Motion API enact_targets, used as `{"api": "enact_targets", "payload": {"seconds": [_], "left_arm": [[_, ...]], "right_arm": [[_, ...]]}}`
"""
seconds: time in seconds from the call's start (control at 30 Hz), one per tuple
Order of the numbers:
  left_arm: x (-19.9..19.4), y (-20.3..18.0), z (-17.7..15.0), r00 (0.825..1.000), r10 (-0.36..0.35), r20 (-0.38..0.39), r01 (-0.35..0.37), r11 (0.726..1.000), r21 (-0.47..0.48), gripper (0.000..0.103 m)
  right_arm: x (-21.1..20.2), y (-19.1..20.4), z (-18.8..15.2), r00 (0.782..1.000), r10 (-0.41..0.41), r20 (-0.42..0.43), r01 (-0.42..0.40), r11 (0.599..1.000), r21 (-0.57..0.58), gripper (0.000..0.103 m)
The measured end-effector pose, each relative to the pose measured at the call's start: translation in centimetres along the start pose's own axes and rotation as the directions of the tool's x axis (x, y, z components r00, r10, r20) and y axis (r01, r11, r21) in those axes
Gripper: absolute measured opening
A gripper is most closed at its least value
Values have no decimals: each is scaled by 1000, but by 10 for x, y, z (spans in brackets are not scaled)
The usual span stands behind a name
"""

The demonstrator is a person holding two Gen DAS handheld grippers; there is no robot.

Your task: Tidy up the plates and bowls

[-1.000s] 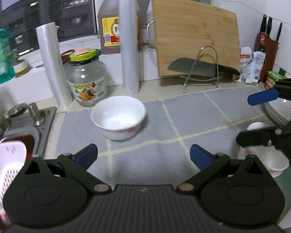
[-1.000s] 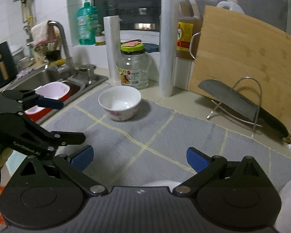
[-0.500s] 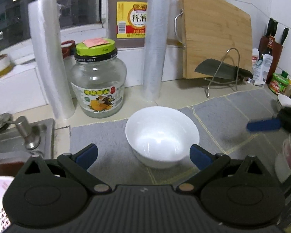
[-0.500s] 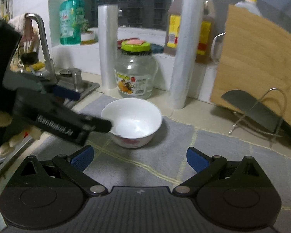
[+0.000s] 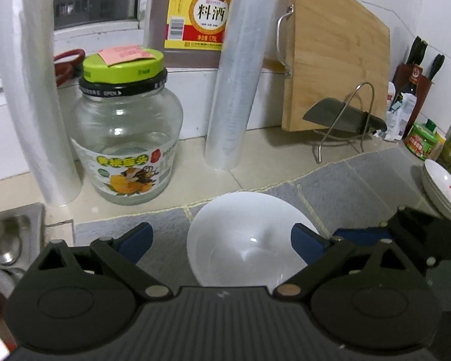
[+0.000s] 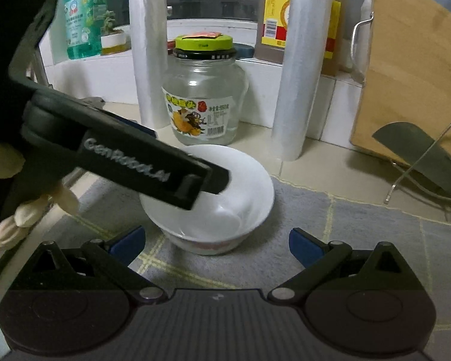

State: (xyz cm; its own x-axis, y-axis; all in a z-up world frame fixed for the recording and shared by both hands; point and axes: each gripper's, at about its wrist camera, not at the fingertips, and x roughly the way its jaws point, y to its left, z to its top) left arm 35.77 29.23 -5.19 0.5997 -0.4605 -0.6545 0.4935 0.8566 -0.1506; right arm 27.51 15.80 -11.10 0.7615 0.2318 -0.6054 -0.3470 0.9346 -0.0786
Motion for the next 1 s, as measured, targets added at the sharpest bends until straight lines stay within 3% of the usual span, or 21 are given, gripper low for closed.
{"api": "enact_targets", "payload": {"seconds": [0.23, 0.5, 1.0], "left_arm": [[15, 1, 2, 998, -53, -32, 53, 999, -12, 84], [22, -1, 5, 995, -87, -41, 86, 996, -8, 75], [26, 3, 5, 993, -111, -46, 110, 994, -24, 73]], "right_arm": [[12, 1, 3, 1000, 15, -7, -15, 1000, -17, 100], [14, -2, 4, 999, 46, 8, -46, 999, -20, 89], [13, -6, 2, 999, 53, 11, -53, 998, -19, 89]]}}
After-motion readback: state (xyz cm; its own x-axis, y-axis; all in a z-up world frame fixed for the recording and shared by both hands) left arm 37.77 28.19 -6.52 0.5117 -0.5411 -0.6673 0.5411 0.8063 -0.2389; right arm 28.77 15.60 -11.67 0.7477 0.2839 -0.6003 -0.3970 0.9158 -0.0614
